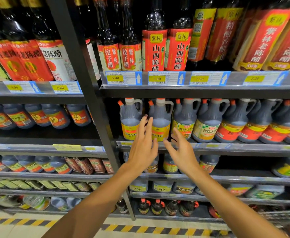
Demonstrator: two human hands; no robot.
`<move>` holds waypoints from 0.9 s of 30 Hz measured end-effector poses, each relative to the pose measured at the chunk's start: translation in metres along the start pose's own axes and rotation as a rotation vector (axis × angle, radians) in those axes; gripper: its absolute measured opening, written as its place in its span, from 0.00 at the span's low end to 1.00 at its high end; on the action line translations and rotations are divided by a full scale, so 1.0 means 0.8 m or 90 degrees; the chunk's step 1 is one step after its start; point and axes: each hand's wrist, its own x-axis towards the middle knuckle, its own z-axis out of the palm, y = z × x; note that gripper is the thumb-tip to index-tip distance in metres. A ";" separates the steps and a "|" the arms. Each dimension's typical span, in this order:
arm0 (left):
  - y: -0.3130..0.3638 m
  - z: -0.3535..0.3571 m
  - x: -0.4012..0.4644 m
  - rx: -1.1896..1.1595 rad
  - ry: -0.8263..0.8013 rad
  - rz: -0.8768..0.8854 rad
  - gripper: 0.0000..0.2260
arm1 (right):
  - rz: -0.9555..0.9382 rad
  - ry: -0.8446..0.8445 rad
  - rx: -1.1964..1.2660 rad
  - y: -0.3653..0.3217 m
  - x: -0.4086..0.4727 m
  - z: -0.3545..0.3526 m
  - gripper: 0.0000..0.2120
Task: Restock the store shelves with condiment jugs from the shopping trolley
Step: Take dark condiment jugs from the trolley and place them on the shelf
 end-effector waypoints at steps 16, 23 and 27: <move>0.020 -0.021 0.035 -0.057 -0.054 -0.103 0.24 | -0.015 -0.100 -0.016 -0.007 0.028 -0.001 0.37; 0.013 -0.056 0.019 0.079 -0.041 0.037 0.22 | -0.102 -0.097 -0.114 0.000 0.001 -0.038 0.33; 0.002 -0.076 0.005 0.187 -0.209 0.274 0.23 | -0.194 -0.077 -0.268 0.009 -0.037 -0.081 0.29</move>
